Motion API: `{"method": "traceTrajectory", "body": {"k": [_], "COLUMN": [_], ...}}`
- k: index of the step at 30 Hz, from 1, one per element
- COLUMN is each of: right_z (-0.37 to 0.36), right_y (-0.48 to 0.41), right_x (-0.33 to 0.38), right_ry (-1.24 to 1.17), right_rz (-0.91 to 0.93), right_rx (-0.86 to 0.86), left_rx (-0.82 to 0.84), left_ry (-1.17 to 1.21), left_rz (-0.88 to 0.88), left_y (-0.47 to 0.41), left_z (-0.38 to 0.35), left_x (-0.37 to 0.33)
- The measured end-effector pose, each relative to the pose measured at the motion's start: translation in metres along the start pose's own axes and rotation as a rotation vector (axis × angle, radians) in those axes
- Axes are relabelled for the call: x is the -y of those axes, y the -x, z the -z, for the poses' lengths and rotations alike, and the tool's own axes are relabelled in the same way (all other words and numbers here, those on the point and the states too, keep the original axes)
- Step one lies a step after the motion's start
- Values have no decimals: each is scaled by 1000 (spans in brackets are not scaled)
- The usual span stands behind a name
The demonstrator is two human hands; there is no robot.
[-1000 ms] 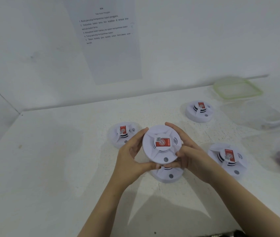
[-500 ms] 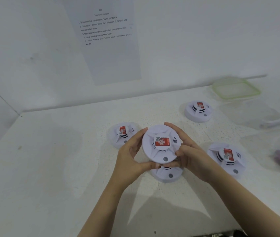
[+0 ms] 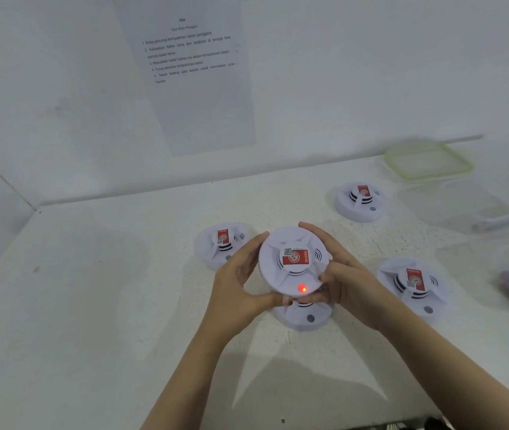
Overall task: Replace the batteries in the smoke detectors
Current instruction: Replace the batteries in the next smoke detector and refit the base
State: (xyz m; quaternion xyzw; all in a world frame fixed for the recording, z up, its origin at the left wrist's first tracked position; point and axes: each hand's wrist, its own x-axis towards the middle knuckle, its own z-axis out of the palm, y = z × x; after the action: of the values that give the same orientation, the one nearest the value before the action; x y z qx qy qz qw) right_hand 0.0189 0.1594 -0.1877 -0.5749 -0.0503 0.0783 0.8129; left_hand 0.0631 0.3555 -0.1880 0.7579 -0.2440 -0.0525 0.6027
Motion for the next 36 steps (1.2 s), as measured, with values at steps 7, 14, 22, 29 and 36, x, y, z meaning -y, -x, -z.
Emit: {"method": "traceTrajectory", "body": {"k": [7, 14, 22, 29, 36], "right_z": [1, 0, 1, 0, -1], "right_y": [-2, -4, -4, -5, -4], "right_x": [1, 2, 3, 5, 7], "right_ry": [1, -18, -7, -5, -13], "right_rz": [-18, -33, -56, -52, -57], "right_rx": [11, 12, 27, 25, 30], "left_rx": [10, 7, 2, -4, 3], "left_ry": [11, -2, 7, -7, 0], "left_rz": [3, 0, -1, 16, 26], "left_y": [0, -1, -1, -2, -2], "left_z": [0, 2, 3, 3, 5], "left_x": [-1, 0, -3, -3, 1]}}
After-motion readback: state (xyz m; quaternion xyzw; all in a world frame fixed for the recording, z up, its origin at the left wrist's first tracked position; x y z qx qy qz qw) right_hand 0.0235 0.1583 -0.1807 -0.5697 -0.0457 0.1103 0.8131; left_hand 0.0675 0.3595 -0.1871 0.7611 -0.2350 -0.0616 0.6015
